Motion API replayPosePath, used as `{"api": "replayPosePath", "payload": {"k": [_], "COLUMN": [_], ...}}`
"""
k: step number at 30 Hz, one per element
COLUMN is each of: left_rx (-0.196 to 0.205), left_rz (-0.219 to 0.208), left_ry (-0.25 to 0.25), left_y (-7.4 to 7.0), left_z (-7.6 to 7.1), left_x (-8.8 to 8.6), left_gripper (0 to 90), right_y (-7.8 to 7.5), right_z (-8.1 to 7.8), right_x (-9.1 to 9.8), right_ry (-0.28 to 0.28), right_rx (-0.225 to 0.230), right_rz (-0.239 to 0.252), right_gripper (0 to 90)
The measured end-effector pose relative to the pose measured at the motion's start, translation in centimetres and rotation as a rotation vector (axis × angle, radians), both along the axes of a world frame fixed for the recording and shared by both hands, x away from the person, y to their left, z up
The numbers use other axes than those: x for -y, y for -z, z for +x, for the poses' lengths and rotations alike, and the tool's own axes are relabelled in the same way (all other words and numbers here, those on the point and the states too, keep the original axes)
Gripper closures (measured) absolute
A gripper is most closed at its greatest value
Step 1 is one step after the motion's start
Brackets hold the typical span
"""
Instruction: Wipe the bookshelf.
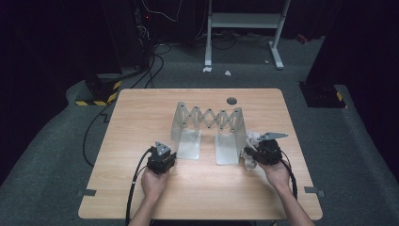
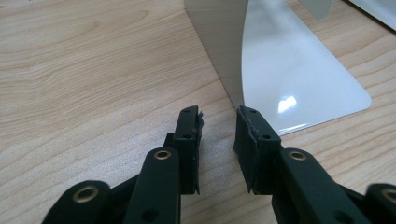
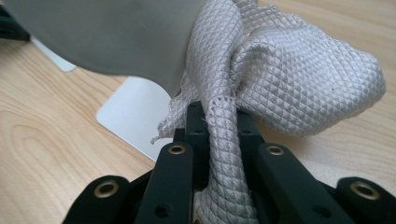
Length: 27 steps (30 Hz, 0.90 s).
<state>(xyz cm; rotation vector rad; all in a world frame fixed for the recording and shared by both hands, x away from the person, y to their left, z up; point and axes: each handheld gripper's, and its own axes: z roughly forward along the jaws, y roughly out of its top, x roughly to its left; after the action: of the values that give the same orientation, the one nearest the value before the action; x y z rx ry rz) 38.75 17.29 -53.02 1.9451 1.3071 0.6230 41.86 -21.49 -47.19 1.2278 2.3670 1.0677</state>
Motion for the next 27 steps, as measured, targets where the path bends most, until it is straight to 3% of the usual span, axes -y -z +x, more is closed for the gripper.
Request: {"api": "replayPosePath", "payload": {"k": [19,23,27], "left_rx": [0.0,0.001,0.001], "left_rz": [0.0,0.001,0.001], "left_ry": [-0.001,-0.003,-0.003], "left_y": [0.0,0.0,0.0], "left_z": [0.0,0.0,0.0], "left_x": [0.0,0.0,0.1], "left_gripper": [70.0,70.0,71.4], "right_y": [-6.3,-5.8,-4.0], "right_z": [-1.5,-1.6,-1.4], "right_x": [-0.6,-0.7,-1.1], "right_ry": [-0.064,-0.068,-0.074], "right_rx": [0.129,0.121,0.089], "right_rz": [0.032,0.027,0.006], "right_gripper": [81.6,81.6,81.6]}}
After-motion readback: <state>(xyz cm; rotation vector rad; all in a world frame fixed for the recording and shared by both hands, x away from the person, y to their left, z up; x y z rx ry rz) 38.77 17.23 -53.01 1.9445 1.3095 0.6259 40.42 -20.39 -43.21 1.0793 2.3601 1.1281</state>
